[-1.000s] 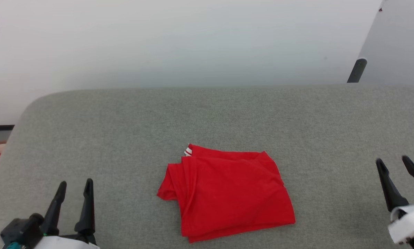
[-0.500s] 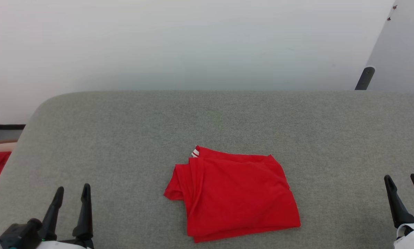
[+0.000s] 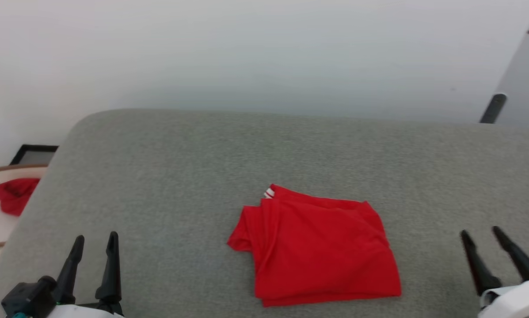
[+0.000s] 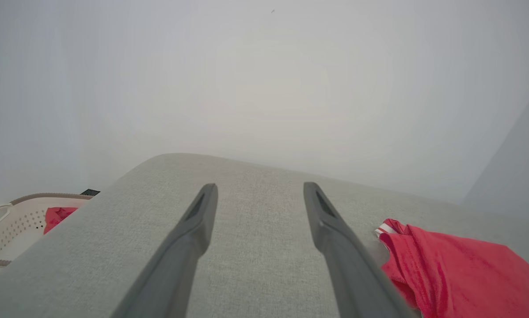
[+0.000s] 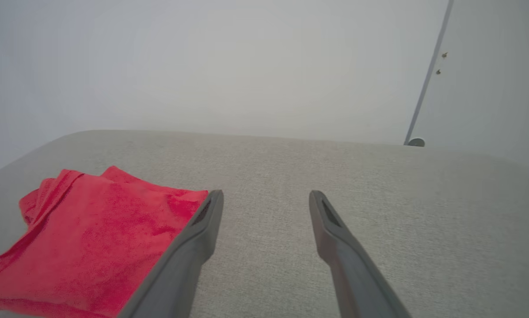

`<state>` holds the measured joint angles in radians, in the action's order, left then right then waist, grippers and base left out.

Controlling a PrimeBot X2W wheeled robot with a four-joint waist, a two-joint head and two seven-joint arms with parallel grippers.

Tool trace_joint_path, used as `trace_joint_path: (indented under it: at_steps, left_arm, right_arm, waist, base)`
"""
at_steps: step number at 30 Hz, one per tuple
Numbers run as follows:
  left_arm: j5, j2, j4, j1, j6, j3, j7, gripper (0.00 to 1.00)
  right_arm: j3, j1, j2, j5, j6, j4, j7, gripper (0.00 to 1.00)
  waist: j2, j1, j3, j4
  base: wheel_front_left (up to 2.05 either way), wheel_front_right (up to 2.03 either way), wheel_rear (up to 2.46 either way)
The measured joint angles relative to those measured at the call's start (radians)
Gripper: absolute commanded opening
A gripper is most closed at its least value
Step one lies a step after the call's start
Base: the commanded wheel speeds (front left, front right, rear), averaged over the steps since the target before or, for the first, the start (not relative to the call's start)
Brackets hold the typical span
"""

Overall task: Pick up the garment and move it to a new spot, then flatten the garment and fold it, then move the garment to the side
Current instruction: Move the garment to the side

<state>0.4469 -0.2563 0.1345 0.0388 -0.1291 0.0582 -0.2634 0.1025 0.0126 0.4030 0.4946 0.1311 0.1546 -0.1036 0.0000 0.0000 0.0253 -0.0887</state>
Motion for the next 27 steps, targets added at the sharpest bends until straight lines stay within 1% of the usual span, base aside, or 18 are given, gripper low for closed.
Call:
trace_joint_path:
  at_steps: [7,11,18,22,27]
  left_arm:
    - [0.000,-0.001,0.009,-0.008,0.000,-0.020,0.000,1.00]
    - [0.002,-0.003,0.010,-0.021,0.000,-0.030,0.000,1.00]
    - [0.010,0.002,0.009,-0.043,0.000,-0.047,0.000,1.00]
    - [0.010,0.013,0.010,-0.065,0.000,-0.060,0.000,1.00]
    - [0.011,0.032,0.014,-0.097,0.000,-0.077,0.000,1.00]
  right_arm:
    - [0.076,0.047,0.001,0.003,0.000,0.017,0.077,1.00]
    - [0.097,0.069,0.007,0.023,0.000,0.037,0.145,1.00]
    - [0.111,0.099,0.027,0.051,0.000,0.046,0.314,1.00]
    - [0.109,0.115,0.039,0.055,0.000,0.029,0.422,1.00]
    - [0.100,0.126,0.041,0.088,0.000,0.003,0.566,1.00]
  waist:
    - [0.0000,0.0000,-0.003,-0.064]
    - [0.0000,0.0000,-0.013,-0.103]
    - [0.0000,0.0000,-0.058,-0.153]
    - [0.0000,0.0000,-0.096,-0.171]
    - [0.0000,0.0000,-0.145,-0.187]
  base:
    - [0.00,0.00,0.00]
    - [0.00,0.00,0.00]
    - [0.00,0.00,0.00]
    - [0.00,0.00,0.00]
    - [0.00,0.00,0.00]
